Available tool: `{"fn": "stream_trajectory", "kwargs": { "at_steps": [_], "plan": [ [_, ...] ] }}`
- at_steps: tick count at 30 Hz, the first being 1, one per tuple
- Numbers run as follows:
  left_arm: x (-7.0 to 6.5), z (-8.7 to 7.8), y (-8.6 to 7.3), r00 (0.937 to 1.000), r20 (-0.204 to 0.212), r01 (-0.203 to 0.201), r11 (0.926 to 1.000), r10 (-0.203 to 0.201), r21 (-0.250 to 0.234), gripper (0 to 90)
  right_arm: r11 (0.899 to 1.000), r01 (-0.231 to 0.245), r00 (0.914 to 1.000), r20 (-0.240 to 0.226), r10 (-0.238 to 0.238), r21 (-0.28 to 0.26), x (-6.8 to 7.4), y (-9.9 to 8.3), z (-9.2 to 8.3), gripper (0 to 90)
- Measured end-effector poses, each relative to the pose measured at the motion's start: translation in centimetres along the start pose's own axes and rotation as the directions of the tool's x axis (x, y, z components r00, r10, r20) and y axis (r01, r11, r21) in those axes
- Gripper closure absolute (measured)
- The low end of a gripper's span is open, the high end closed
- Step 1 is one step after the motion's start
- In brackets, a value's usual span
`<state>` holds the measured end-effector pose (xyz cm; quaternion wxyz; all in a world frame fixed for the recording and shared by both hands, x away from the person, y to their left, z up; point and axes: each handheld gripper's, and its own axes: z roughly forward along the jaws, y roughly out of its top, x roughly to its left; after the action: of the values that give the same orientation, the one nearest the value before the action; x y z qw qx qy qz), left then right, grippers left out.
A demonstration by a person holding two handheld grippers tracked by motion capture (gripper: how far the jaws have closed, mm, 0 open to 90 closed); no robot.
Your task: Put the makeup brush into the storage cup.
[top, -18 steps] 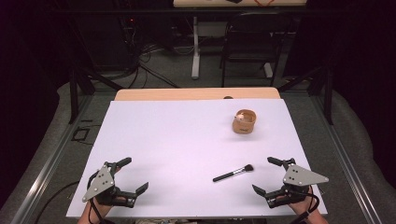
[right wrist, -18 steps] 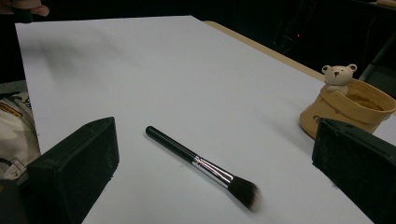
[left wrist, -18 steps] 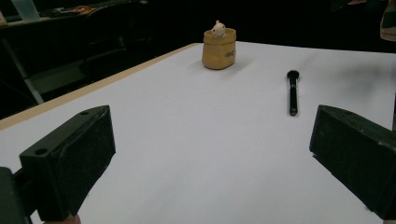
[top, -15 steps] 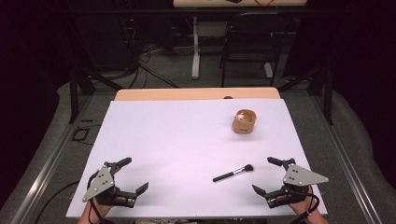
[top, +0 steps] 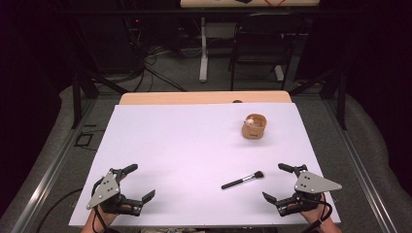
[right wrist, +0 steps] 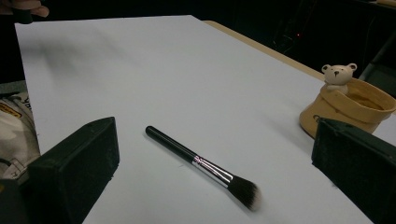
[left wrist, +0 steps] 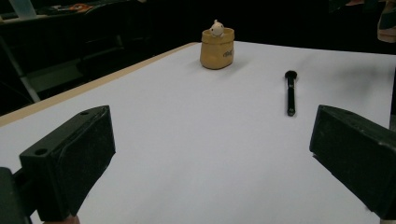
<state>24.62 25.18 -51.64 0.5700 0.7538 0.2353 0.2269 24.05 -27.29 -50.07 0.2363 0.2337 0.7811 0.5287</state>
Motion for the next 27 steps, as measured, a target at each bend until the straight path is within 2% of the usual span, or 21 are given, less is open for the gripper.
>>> {"fn": "stream_trajectory", "kwargs": {
  "at_steps": [4, 12, 13, 27],
  "plan": [
    [-0.1, 0.1, 0.1, 1.0, -0.006, -0.003, 1.0, 0.003, 0.004, 0.0, 1.0, 0.0, 1.0, 0.001, 0.0, 0.002, 0.0, 0.0, 0.0, 0.3],
    [-0.6, 0.9, 0.3, 0.9995, 0.026, -0.016, 0.9999, 0.016, 0.004, 0.0, 1.0, 0.002, 1.0, 0.001, -0.002, 0.004, 0.0, 0.0, 0.0, 0.3],
    [-0.7, 0.9, 0.4, 0.9996, 0.019, -0.019, 0.9998, 0.019, 0.008, 0.0, 1.0, 0.002, 1.0, 0.001, -0.002, 0.004, 0.0, 0.0, 0.0, 0.3],
    [-0.6, 2.2, 0.8, 0.9978, 0.061, -0.025, 0.9997, 0.025, 0.002, 0.0, 1.0, 0.0, 1.0, 0.003, 0.0, 0.008, 0.0, 0.0, 0.1, 0.5]
  ]
}}
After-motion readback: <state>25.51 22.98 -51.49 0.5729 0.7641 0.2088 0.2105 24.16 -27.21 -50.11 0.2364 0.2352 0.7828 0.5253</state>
